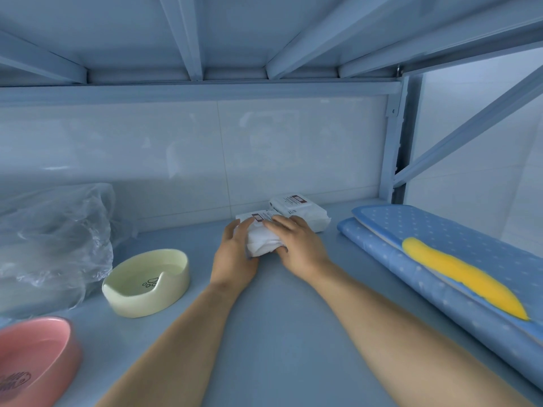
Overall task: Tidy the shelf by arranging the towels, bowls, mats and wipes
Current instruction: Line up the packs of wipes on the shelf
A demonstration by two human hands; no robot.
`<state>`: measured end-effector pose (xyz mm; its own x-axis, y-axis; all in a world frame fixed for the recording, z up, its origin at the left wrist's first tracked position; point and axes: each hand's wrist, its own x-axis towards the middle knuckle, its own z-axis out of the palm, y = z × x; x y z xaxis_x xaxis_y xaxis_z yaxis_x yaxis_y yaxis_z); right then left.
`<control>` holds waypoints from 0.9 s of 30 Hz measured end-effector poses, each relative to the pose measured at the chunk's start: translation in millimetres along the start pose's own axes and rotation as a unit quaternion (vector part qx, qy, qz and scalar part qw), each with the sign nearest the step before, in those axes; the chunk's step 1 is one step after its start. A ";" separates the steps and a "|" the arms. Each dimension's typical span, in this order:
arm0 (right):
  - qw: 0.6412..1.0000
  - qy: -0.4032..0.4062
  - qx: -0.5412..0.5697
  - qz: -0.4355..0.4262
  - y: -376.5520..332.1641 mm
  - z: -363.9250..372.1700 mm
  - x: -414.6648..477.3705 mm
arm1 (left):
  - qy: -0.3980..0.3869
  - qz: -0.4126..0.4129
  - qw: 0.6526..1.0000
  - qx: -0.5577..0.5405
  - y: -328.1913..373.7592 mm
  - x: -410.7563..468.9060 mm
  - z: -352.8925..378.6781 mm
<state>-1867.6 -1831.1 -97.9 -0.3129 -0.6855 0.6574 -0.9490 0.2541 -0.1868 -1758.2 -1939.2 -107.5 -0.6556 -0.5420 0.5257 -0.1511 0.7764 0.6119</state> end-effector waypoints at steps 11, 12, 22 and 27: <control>0.985 0.157 0.059 -0.027 7.8 -16.2 15.1 | 0.106 0.093 0.987 -0.075 25.2 10.5 -9.7; 0.984 0.169 0.056 -0.029 9.0 -19.3 19.6 | 0.102 0.100 0.986 -0.086 29.4 14.2 -11.1; 0.996 0.041 -0.026 0.069 62.1 -23.2 31.0 | -0.102 0.083 0.989 0.063 34.7 17.1 -10.9; 0.998 -0.008 -0.012 0.066 68.1 -22.3 29.2 | -0.140 0.066 0.980 0.125 24.6 6.2 -4.8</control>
<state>-1940.6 -1818.6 -75.2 -0.4351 -0.6563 0.6164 -0.8987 0.3580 -0.2532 -1762.4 -1925.0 -86.4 -0.8539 -0.3494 0.3858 -0.2050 0.9070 0.3679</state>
